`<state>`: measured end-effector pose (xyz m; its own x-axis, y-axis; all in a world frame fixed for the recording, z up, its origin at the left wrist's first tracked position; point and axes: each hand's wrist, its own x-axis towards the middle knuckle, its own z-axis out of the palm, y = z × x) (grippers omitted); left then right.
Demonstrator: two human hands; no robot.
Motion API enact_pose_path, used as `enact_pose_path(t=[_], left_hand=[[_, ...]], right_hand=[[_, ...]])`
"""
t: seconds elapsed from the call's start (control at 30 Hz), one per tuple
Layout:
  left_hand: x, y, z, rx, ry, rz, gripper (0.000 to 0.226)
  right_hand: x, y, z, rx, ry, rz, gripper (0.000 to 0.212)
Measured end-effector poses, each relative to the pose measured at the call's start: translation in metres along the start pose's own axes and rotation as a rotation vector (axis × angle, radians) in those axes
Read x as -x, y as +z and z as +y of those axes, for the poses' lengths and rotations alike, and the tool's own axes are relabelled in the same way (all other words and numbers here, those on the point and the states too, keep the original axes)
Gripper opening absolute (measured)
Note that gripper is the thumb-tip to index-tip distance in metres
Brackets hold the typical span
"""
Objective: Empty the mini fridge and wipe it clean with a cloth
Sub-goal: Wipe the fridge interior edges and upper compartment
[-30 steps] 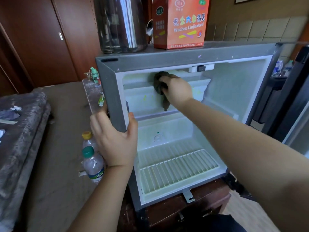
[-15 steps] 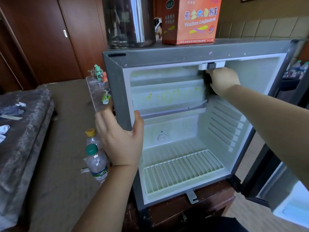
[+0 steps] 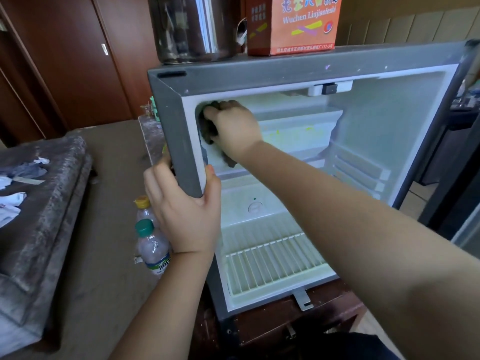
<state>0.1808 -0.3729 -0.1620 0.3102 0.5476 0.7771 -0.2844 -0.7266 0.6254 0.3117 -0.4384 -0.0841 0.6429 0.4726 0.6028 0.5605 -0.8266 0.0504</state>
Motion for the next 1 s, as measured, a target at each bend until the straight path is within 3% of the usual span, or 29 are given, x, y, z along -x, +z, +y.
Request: enact_pose_path(t=[0.17,0.33,0.6,0.73,1.0], left_hand=[[0.001,-0.001,0.004,-0.006,-0.027,0.0,0.047],[-0.001,-0.002,0.003,-0.012,-0.029,-0.013,0.048],[-0.001,-0.002,0.004,-0.013,-0.008,-0.008,0.045],[-0.001,-0.002,0.005,-0.01,-0.027,-0.014,0.048],[-0.001,-0.001,0.001,-0.015,-0.02,-0.014,0.049]], right_hand=[[0.0,0.0,-0.008,0.063,-0.03,-0.029,0.051],[0.012,0.001,0.041,-0.019,0.033,0.013,0.031],[0.042,-0.026,0.152,0.129,0.238,-0.085,0.02],[0.049,-0.024,0.195,0.256,0.299,-0.071,0.027],[0.055,-0.013,0.208,0.27,0.272,-0.02,0.036]])
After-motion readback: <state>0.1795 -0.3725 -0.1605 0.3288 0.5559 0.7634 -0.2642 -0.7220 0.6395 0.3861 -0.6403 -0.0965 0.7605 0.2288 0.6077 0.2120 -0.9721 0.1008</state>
